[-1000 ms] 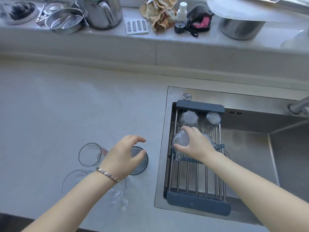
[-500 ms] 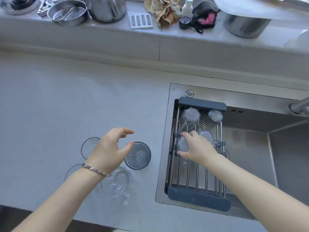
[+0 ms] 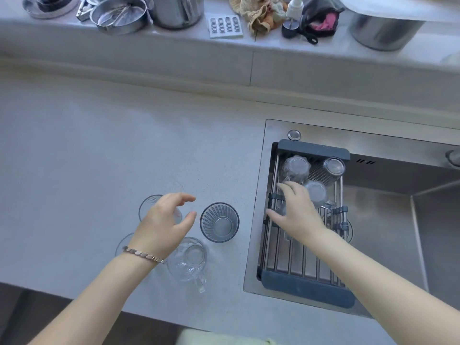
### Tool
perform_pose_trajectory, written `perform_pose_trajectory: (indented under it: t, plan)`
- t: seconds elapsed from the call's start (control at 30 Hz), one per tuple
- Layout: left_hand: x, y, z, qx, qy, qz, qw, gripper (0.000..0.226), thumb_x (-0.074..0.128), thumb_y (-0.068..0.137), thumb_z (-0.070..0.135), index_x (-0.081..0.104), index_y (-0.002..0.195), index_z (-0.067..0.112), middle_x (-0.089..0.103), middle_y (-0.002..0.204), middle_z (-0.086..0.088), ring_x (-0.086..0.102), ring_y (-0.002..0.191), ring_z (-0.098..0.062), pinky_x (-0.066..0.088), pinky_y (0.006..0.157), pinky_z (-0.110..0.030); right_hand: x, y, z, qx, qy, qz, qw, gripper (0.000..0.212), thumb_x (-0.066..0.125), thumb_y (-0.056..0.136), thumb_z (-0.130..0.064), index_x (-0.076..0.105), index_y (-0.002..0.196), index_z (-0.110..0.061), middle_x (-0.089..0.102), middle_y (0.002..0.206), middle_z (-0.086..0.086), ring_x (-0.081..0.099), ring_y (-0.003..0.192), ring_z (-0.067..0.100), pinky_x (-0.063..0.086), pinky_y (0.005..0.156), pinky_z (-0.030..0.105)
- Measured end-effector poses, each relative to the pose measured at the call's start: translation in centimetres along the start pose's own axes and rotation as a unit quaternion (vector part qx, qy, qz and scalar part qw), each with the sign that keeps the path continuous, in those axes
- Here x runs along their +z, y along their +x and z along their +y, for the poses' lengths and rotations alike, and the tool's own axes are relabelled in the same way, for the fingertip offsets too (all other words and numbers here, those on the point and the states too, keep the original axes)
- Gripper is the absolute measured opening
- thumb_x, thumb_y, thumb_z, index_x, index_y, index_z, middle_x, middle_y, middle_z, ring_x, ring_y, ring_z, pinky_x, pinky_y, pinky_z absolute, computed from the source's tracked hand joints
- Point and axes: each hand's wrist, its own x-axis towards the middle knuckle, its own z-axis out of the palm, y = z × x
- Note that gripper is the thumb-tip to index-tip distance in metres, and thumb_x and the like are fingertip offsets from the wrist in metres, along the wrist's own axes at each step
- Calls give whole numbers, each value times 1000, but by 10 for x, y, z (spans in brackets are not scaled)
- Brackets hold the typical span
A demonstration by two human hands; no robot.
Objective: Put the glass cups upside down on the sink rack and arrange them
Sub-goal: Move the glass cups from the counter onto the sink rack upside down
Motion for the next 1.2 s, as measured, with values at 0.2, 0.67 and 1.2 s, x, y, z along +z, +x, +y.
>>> perform_pose_trajectory:
  t: [0.2, 0.67, 1.2]
  plan:
    - [-10, 7, -11, -40, 82, 31, 995, 47, 65, 81, 15, 52, 126, 12, 49, 134, -7, 42, 127, -26, 32, 105, -33, -1, -12, -75, -183, 95, -239, 949, 108, 80, 68, -25, 6, 148, -19, 19, 153, -4, 17, 141, 7, 12, 114, 18]
    - [-1, 19, -1, -144, 220, 3, 965, 44, 62, 76, 39, 48, 114, 20, 49, 101, -5, 54, 88, -29, 39, 71, -30, 7, -43, -39, -57, 251, -13, 966, 74, 84, 59, -18, 44, 121, -23, 51, 116, -4, 51, 107, 7, 34, 92, 3]
    - [70, -5, 74, -236, -329, -80, 911, 31, 75, 75, 16, 44, 78, 18, 53, 80, -3, 60, 66, -21, 54, 63, -35, -66, -85, 93, 266, 67, -169, 947, 65, 72, 65, -27, 42, 122, -20, 56, 111, -1, 59, 92, 19, 50, 71, 29]
